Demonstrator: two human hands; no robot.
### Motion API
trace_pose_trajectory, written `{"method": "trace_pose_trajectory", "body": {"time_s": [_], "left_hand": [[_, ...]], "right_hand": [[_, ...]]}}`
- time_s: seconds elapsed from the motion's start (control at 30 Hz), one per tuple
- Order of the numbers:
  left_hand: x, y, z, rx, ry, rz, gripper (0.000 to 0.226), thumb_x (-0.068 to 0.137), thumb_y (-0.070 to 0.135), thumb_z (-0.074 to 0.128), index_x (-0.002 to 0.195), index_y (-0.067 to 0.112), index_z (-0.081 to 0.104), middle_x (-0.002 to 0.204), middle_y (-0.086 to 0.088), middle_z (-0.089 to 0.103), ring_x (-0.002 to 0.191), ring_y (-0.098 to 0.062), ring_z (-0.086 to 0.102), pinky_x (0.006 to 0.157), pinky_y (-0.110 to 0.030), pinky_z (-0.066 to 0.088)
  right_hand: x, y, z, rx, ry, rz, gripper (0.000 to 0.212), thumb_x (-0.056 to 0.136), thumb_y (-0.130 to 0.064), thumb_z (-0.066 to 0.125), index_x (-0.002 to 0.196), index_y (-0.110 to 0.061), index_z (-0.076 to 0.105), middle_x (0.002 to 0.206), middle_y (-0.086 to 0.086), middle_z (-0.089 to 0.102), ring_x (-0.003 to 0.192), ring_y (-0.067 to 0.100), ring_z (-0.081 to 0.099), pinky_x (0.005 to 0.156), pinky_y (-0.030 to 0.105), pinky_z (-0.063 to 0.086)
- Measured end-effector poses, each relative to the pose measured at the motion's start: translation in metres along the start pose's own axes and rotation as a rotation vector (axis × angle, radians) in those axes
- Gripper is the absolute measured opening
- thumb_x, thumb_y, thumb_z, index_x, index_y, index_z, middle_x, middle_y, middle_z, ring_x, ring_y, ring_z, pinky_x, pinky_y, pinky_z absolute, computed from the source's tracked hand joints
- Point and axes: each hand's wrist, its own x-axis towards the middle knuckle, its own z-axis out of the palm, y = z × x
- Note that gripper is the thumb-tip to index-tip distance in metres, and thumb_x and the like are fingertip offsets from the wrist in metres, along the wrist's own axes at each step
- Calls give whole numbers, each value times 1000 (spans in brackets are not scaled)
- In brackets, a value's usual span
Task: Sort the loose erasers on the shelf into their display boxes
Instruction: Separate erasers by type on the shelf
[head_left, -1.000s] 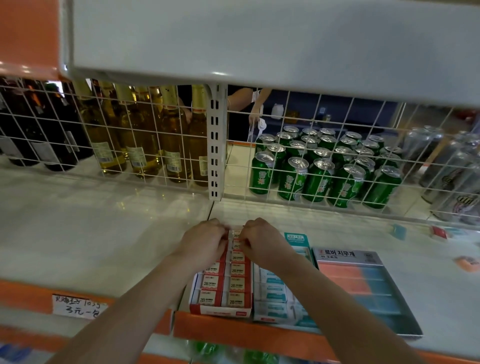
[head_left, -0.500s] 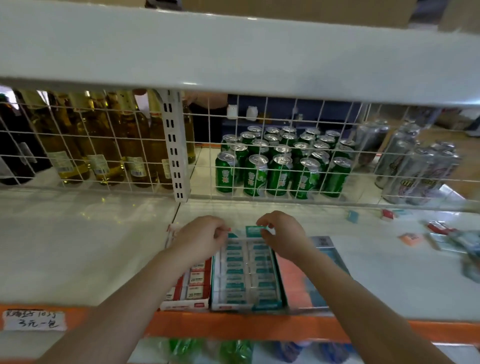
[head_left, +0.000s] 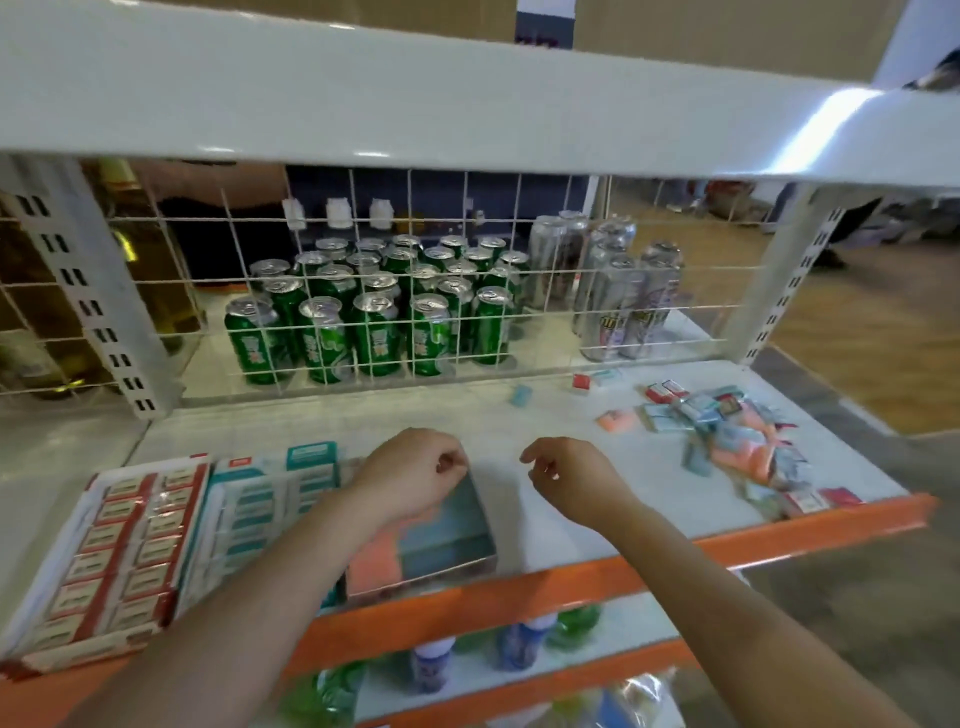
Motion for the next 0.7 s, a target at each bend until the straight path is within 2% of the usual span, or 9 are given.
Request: {"method": "trace_pose_trajectory", "body": {"time_s": [0.3,0.4,0.5,0.7], "left_hand": [[51,60,48,156,-142,62,24,92,26,47,109,18,63,115,-1,59,104,-18,55,86,-29,45],[68,76,61,145,-135,70,25,92,27,47,110,18,62,114,-1,60,103,-19,55,82,-27,42],[88,89,74,108,-113,61,27,92,30,47,114,19,60,116,0,58,106,-18,55,87,-29,43],[126,125,101,86,-110,110,30,93,25,46,121,18,57,126,-4,53,114,-22,51,92,-30,43]], "right_hand": [[-11,90,-37,-8,23,126,29,87,-11,51,113,-16,63,105,3,63,102,19,57,83,24,41],[-7,114,-51,-28,51,153,30,88,-13,51,115,-17,62,112,2,62,103,18,57,82,23,41],[2,139,-65,-53,94,197,32,88,-15,53,119,-18,60,120,1,60,108,18,56,84,22,40],[25,181,-91,-112,177,281,42,87,-7,50,128,-17,55,132,7,54,116,24,53,89,26,41]]}}
